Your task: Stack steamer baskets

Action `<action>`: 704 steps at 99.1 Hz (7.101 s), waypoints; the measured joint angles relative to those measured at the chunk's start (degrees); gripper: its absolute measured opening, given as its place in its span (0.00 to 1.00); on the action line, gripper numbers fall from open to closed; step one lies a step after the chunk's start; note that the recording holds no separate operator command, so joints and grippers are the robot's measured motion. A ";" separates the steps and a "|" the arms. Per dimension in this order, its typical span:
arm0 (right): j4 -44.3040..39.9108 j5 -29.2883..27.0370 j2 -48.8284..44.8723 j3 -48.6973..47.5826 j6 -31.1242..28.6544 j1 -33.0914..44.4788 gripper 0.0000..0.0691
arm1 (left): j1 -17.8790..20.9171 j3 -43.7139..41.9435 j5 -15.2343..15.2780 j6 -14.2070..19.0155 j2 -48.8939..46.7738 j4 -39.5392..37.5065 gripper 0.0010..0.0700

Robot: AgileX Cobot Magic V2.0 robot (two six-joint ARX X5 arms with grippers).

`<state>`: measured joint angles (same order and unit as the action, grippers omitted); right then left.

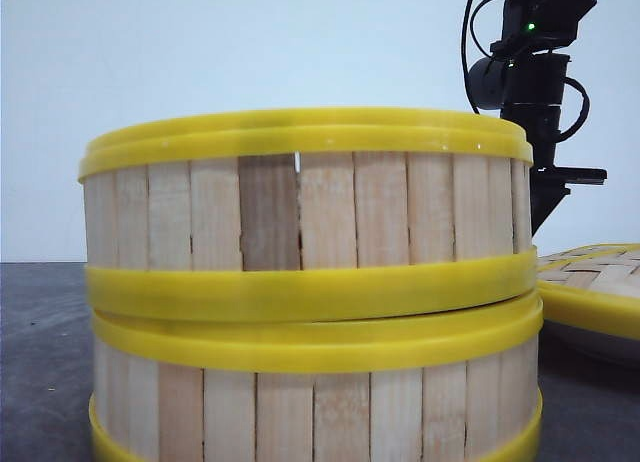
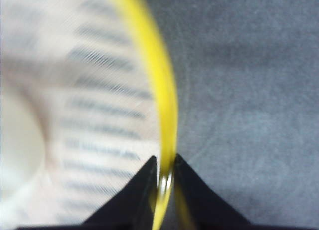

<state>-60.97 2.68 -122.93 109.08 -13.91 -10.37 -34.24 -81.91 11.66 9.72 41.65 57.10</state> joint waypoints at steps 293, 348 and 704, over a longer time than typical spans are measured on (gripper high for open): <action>-16.55 6.14 28.79 -12.00 5.68 -24.46 0.04 | 0.00 0.00 -0.04 -2.69 -0.04 -3.34 0.84; -16.55 3.30 28.79 -11.30 5.57 -24.65 0.50 | 0.00 0.00 -0.04 -2.69 -0.04 -3.34 0.84; 31.26 -19.23 62.62 -58.40 -9.75 -9.38 0.08 | 0.00 0.00 -2.62 -5.64 1.51 -3.32 0.84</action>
<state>-29.71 -16.56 -60.31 50.68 -23.66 -19.75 -34.24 -81.91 9.04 4.08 43.16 53.78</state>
